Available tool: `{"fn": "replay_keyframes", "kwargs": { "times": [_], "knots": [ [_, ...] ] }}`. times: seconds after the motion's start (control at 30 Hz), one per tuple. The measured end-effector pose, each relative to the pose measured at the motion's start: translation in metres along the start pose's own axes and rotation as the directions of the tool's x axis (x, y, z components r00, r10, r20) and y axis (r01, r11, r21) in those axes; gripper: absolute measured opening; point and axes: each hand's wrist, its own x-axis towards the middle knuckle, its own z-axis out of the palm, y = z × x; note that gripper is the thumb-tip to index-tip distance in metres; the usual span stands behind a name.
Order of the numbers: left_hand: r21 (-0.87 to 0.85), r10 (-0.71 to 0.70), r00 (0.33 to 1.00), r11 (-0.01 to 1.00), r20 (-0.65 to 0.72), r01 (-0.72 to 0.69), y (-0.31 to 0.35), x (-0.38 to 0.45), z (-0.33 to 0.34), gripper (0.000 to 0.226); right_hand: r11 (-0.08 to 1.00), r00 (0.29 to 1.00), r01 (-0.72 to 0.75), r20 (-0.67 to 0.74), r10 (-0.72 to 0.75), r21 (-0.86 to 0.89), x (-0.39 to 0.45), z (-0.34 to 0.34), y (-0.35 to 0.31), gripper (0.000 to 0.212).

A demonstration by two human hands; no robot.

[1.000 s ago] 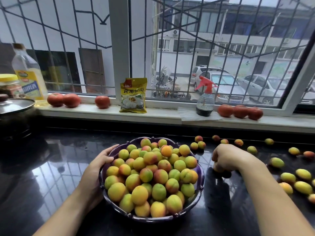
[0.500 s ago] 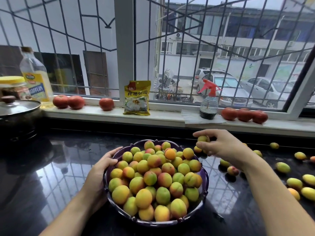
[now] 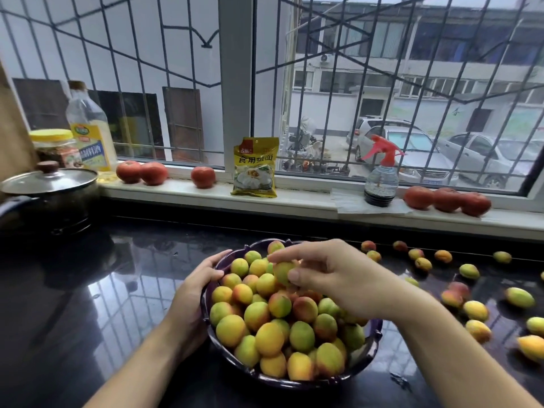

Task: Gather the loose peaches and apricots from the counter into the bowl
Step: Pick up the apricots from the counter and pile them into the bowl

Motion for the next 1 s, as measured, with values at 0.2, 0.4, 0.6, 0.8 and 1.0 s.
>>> {"fn": "replay_keyframes", "kwargs": {
  "times": [0.2,0.4,0.6,0.8,1.0],
  "knots": [
    [-0.018,-0.010,1.000,1.000,-0.019,0.009,0.001,0.000,0.001,0.044,0.986,0.998,0.057,-0.003,-0.058,-0.156,0.009,0.022,0.002,0.051],
    [-0.039,-0.014,1.000,0.999,-0.024,0.013,0.002,0.000,0.001,0.043,0.975,0.989,0.069,-0.116,-0.095,-0.214,0.011,0.032,0.001,0.040],
    [-0.029,-0.019,1.000,0.999,-0.010,0.019,0.004,-0.001,-0.001,0.042,0.945,0.997,0.022,-0.066,-0.046,-0.326,0.014,0.039,-0.005,0.036],
    [0.026,0.013,1.000,1.000,0.016,-0.014,0.008,-0.004,0.004,0.048,0.800,0.990,0.137,0.055,-0.129,-0.584,0.034,0.059,-0.014,0.038],
    [0.071,0.010,1.000,0.997,0.024,-0.012,0.009,-0.004,0.001,0.039,0.780,0.994,0.104,0.055,-0.089,-0.617,0.030,0.059,-0.021,0.040]
  ]
}}
